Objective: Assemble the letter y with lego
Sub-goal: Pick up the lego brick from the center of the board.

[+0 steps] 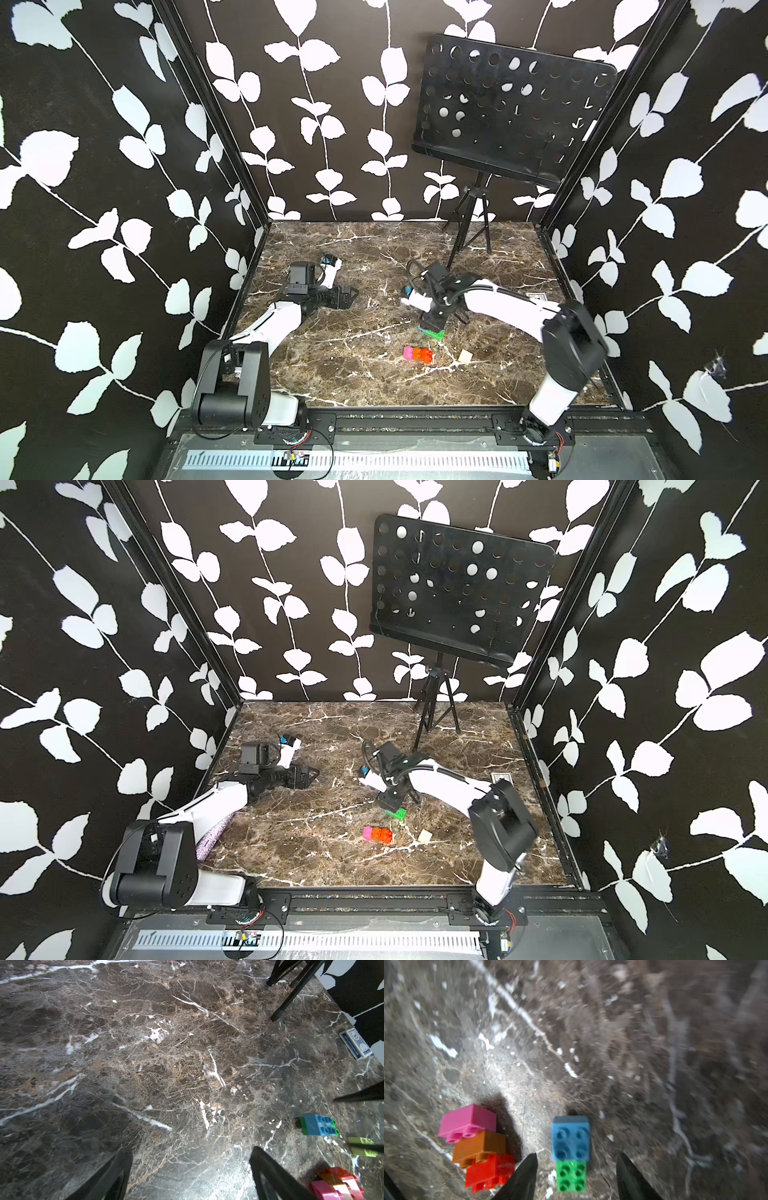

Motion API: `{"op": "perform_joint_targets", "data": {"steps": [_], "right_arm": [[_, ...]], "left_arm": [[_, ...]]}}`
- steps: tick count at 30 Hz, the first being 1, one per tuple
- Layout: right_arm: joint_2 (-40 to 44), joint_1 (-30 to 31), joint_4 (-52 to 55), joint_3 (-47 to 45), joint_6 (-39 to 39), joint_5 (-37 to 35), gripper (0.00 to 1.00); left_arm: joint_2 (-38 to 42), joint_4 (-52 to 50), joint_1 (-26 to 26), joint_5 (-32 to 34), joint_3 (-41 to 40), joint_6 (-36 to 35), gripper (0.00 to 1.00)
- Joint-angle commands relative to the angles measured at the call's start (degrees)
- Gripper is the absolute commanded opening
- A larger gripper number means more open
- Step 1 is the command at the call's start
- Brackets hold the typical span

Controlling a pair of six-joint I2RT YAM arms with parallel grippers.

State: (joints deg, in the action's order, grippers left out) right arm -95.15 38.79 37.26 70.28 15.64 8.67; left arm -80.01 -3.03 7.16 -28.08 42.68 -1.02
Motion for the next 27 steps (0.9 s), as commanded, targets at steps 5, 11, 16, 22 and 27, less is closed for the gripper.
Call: {"op": "perform_joint_targets", "data": {"steps": [5, 11, 16, 22, 27], "right_arm": [[7.65, -3.54, 12.52, -7.24, -24.46, -7.17, 0.60], [9.31, -3.56, 11.07, -15.60, -30.36, -3.67, 0.61], [6.51, -3.41, 9.70, -16.73, -30.97, -1.48, 0.62], [5.32, -2.94, 8.84, -18.74, -32.22, 1.22, 0.62], [5.33, -1.29, 9.97, -19.73, -33.10, 0.96, 0.57]], "left_arm": [[-0.06, 0.75, 2.19, -1.36, -0.57, 0.60, 0.90], [0.24, 0.65, 2.31, -1.28, -0.49, 0.59, 0.90], [0.58, 0.52, 2.30, -1.10, -0.52, 0.38, 0.90], [0.60, 0.47, 2.31, -1.01, -0.49, 0.23, 0.90], [0.39, 0.54, 2.25, -1.08, -0.59, 0.31, 0.90]]}}
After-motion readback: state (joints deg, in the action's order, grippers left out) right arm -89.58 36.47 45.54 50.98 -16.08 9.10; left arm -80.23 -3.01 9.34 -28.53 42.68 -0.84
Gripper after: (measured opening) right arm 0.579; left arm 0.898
